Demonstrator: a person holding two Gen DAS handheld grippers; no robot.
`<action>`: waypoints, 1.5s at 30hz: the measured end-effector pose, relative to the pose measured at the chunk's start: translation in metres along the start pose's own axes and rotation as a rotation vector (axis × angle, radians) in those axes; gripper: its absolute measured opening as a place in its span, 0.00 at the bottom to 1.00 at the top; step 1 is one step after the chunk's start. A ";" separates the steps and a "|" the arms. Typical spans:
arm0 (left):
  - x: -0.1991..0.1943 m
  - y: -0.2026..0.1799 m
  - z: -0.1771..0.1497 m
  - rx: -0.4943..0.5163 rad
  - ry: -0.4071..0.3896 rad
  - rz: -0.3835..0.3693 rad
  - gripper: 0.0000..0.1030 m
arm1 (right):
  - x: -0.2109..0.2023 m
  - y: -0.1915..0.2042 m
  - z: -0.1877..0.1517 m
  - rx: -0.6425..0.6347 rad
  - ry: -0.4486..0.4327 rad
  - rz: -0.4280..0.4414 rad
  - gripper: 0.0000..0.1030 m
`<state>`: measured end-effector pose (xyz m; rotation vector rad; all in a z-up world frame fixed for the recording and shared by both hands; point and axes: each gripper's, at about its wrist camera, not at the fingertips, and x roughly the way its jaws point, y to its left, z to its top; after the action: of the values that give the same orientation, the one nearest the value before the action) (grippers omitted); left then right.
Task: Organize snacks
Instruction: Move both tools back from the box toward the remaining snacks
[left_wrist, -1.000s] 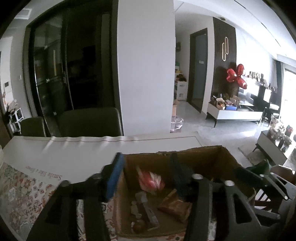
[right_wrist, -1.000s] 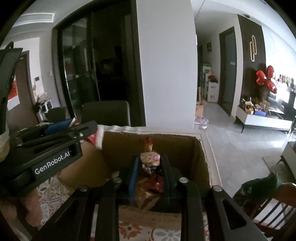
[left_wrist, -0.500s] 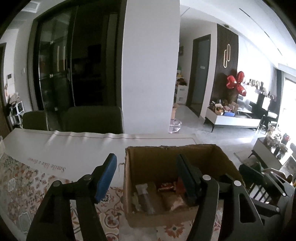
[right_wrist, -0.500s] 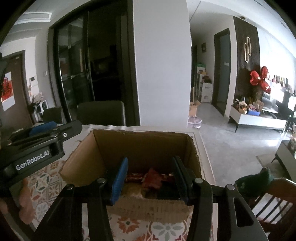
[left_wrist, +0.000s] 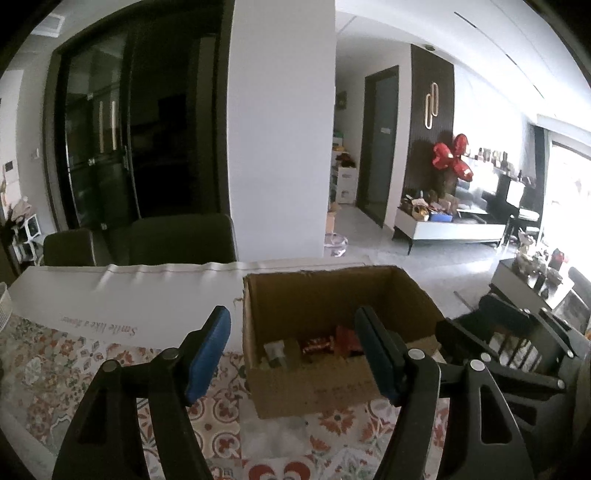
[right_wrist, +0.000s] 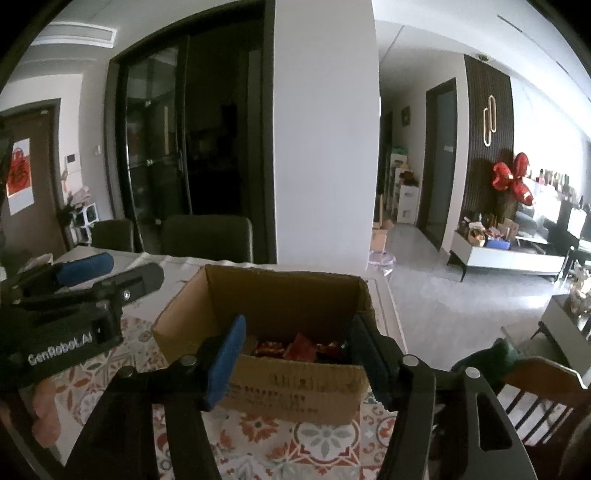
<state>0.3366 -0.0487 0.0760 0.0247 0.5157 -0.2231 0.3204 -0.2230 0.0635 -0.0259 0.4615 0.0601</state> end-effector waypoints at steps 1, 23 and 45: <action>-0.003 -0.001 -0.002 0.006 -0.002 -0.004 0.68 | -0.001 0.002 0.000 0.000 0.002 0.003 0.60; -0.045 -0.034 -0.074 0.133 0.071 -0.077 0.76 | -0.060 0.001 -0.062 -0.047 0.011 -0.019 0.66; -0.042 -0.057 -0.161 0.211 0.210 -0.074 0.78 | -0.057 0.005 -0.158 -0.233 0.207 0.025 0.65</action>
<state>0.2102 -0.0826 -0.0416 0.2371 0.7012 -0.3487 0.1989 -0.2274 -0.0524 -0.2568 0.6594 0.1362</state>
